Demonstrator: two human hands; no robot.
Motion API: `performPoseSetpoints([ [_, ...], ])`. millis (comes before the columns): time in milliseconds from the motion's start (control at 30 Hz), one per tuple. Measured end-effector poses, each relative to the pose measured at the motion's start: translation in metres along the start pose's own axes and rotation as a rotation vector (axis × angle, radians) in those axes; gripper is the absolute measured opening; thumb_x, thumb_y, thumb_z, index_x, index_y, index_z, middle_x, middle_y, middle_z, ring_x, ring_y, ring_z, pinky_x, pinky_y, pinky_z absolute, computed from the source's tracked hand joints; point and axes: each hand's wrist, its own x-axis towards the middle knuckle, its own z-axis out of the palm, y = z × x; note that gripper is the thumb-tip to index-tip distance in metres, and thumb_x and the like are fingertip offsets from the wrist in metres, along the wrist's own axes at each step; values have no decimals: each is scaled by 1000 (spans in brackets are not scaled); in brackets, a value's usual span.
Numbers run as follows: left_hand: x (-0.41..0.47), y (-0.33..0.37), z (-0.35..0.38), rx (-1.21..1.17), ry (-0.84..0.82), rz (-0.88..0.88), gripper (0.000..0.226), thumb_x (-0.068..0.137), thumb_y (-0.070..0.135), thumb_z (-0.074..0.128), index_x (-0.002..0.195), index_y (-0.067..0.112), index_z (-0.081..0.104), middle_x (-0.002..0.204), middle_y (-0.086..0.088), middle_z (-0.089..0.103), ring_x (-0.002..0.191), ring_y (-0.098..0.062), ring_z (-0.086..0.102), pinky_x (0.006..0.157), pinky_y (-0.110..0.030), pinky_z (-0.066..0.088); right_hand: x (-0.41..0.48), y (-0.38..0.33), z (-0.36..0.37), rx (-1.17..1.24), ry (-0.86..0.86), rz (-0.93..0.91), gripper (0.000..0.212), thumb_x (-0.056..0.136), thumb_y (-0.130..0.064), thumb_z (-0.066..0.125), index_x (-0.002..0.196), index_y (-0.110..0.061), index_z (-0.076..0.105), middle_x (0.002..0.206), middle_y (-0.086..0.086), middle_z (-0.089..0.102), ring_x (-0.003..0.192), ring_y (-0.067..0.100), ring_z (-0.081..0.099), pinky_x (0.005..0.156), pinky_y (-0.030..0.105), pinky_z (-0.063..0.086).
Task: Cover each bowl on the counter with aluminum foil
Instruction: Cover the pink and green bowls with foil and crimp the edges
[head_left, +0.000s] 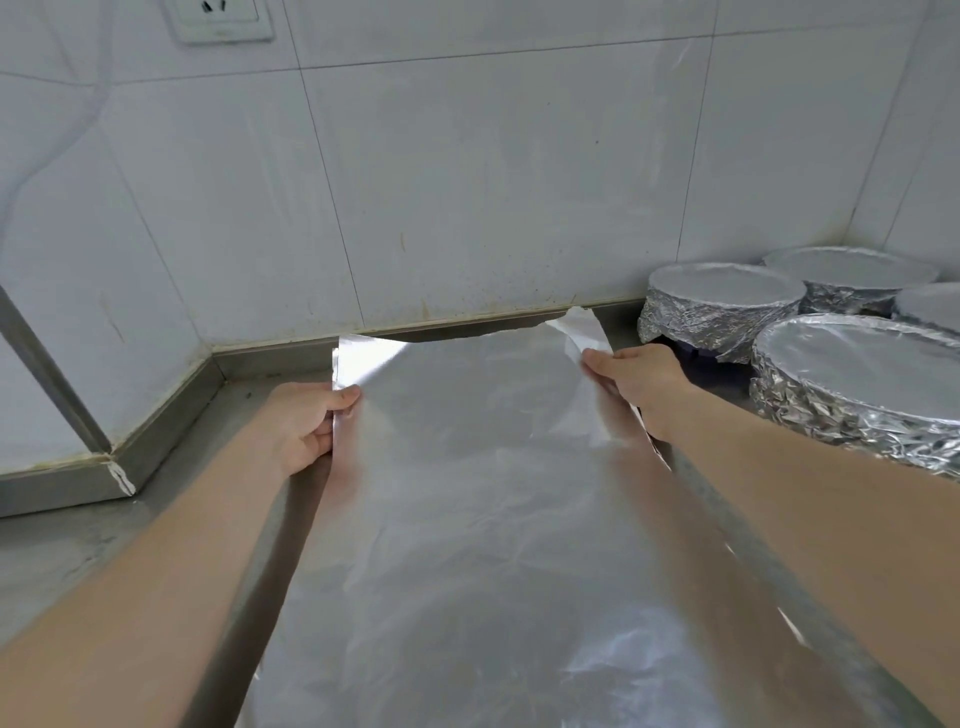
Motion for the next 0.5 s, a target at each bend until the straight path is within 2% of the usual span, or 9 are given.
performPoseSetpoints([
  [67, -4, 0, 4, -42, 17, 27, 8, 84, 8, 71, 87, 3, 65, 82, -9, 63, 64, -16, 64, 49, -25, 55, -1, 0, -1, 10, 12, 5, 29, 79, -25, 79, 85, 2, 71, 95, 17, 73, 84, 29, 68, 87, 39, 55],
  [133, -6, 0, 6, -104, 70, 70, 12, 82, 5, 73, 91, 2, 65, 83, -8, 65, 67, -16, 65, 53, -26, 57, -6, -2, -2, 41, -2, 2, 25, 83, -22, 76, 69, -4, 66, 79, 12, 69, 68, 23, 62, 66, 26, 53],
  [200, -6, 0, 7, -167, 100, 90, 13, 82, 0, 72, 93, 0, 64, 77, -7, 69, 58, -11, 67, 52, -22, 56, -8, -1, -4, 73, -16, -4, 30, 86, -16, 72, 61, -9, 57, 65, 8, 59, 56, 17, 51, 49, 19, 44],
  [233, -7, 0, 8, -183, 104, 93, 14, 81, -1, 71, 93, 0, 64, 77, -8, 70, 57, -10, 67, 52, -21, 56, -8, 0, -5, 88, -9, -19, 30, 87, -13, 71, 62, -9, 56, 64, 8, 56, 55, 17, 48, 49, 20, 42],
  [300, -9, 1, 8, -181, 116, 114, 15, 80, -2, 72, 93, 2, 65, 88, -10, 71, 65, -11, 68, 55, -19, 55, -9, 2, -7, 98, 24, -60, 20, 87, -7, 69, 70, -8, 58, 70, 12, 58, 60, 18, 51, 61, 27, 46],
  [367, -10, 2, 6, -171, 136, 135, 13, 80, -3, 72, 88, 4, 65, 90, -9, 70, 66, -11, 67, 57, -19, 54, -10, 3, -8, 77, 67, -114, 14, 85, -1, 69, 90, -11, 62, 82, 14, 63, 72, 23, 59, 76, 36, 52],
  [433, -13, 2, 2, -157, 145, 142, 16, 80, -3, 72, 89, 5, 63, 89, -8, 70, 63, -10, 68, 61, -22, 53, -13, 3, -9, 53, 71, -170, 39, 85, 3, 67, 112, -23, 57, 86, 9, 64, 76, 22, 62, 79, 35, 53],
  [500, -16, 1, -2, -130, 128, 147, 26, 79, -2, 73, 102, 4, 63, 93, -10, 71, 71, -15, 68, 68, -27, 54, -19, 0, -10, 42, 35, -224, 48, 87, 5, 63, 118, -31, 52, 79, 3, 63, 70, 15, 60, 72, 29, 52],
])
